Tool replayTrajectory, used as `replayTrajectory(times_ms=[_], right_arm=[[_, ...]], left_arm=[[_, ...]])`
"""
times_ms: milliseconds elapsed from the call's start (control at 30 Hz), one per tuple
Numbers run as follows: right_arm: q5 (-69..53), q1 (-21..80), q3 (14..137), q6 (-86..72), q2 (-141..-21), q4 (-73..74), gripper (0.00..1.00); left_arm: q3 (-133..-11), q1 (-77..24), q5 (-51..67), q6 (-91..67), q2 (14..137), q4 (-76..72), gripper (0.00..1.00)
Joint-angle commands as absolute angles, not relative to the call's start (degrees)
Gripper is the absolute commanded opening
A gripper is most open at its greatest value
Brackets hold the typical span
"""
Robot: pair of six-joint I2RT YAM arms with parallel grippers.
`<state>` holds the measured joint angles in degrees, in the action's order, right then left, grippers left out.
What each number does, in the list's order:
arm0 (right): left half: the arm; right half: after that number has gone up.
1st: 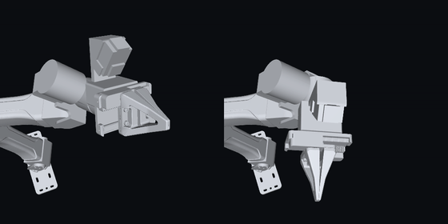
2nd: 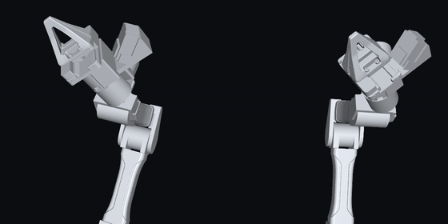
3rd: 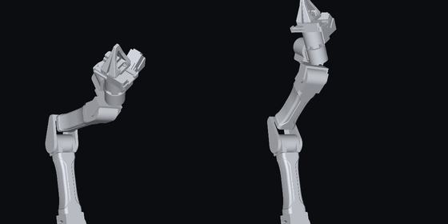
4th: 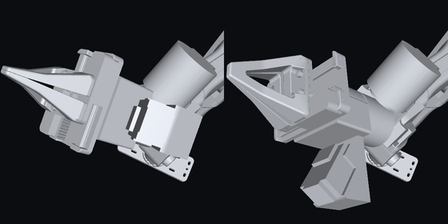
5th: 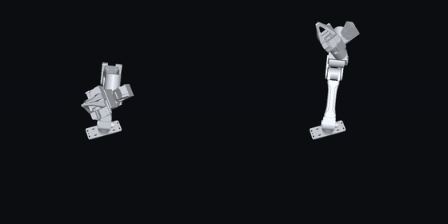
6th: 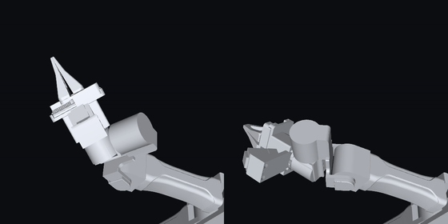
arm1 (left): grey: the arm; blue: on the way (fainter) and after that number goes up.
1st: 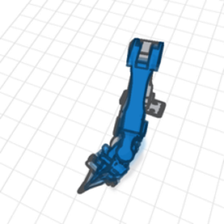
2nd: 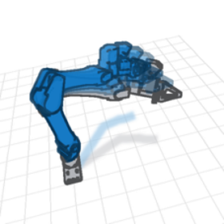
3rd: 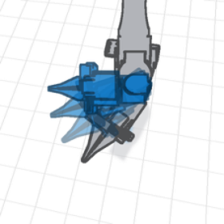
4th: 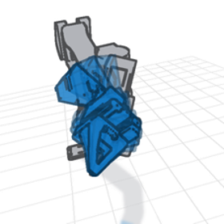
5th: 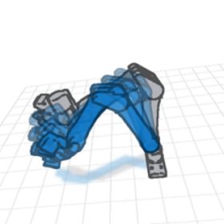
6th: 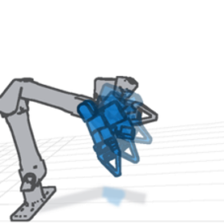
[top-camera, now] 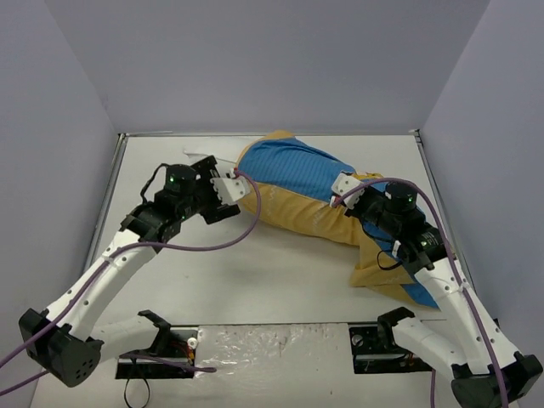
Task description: Remove the pillowcase from the pillow
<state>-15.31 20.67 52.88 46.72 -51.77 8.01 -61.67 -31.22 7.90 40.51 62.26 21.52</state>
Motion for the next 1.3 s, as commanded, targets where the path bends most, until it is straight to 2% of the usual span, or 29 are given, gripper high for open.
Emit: replayTrajectory(times_ms=[0, 367, 400, 533, 600, 633, 667, 700, 767, 867, 1067, 1167, 1267], right_arm=[[-18.4, 19.7, 52.5, 50.3, -47.9, 8.8, 0.00], [-21.8, 19.4, 52.3, 53.3, -43.1, 14.0, 0.00], [-22.0, 19.4, 52.5, 53.3, -42.9, 14.1, 0.00], [-21.5, 19.4, 52.5, 53.4, -42.5, 14.2, 0.00], [-21.7, 19.4, 52.5, 53.3, -42.5, 14.2, 0.00], [-22.0, 19.4, 52.6, 53.2, -42.5, 14.2, 0.00], [-22.1, 19.4, 52.6, 52.8, -42.4, 14.2, 0.00], [-22.3, 19.4, 52.6, 52.6, -42.2, 14.2, 0.00], [-22.4, 19.3, 52.8, 52.1, -42.0, 14.2, 0.00], [-22.4, 19.1, 52.9, 51.9, -41.9, 14.2, 0.00], [-19.8, 18.7, 54.5, 51.1, -45.3, 12.7, 0.00], [-16.4, 17.5, 56.2, 47.9, -50.0, 8.7, 0.00], [-15.6, 15.4, 60.1, 43.7, -58.8, 6.1, 0.00]], left_arm=[[-69.3, -26.7, 15.6, 47.3, 64.2, 22.4, 0.95], [-77.9, -23.2, 30.1, 58.5, 75.4, 37.6, 1.00], [-78.1, -23.2, 31.3, 59.2, 77.0, 38.2, 0.95], [-76.8, -23.2, 29.5, 58.9, 79.5, 37.7, 0.87], [-75.8, -23.0, 23.6, 57.0, 80.4, 34.1, 0.74], [-74.1, -22.9, 21.1, 56.2, 80.5, 31.9, 0.63], [-73.4, -22.7, 19.5, 55.3, 80.6, 28.1, 0.49], [-72.7, -21.8, 17.1, 53.2, 80.2, 25.9, 0.28], [-70.7, -20.7, 15.7, 49.9, 79.3, 21.0, 0.15], [-69.0, -18.6, 16.0, 46.2, 77.5, 17.1, 0.04], [-72.4, -17.3, 19.2, 32.2, 69.9, 19.2, 0.02], [-74.2, -17.4, 18.8, 24.3, 62.5, 23.3, 0.02], [-70.1, -17.2, 17.3, 19.7, 54.0, 22.9, 0.02]])
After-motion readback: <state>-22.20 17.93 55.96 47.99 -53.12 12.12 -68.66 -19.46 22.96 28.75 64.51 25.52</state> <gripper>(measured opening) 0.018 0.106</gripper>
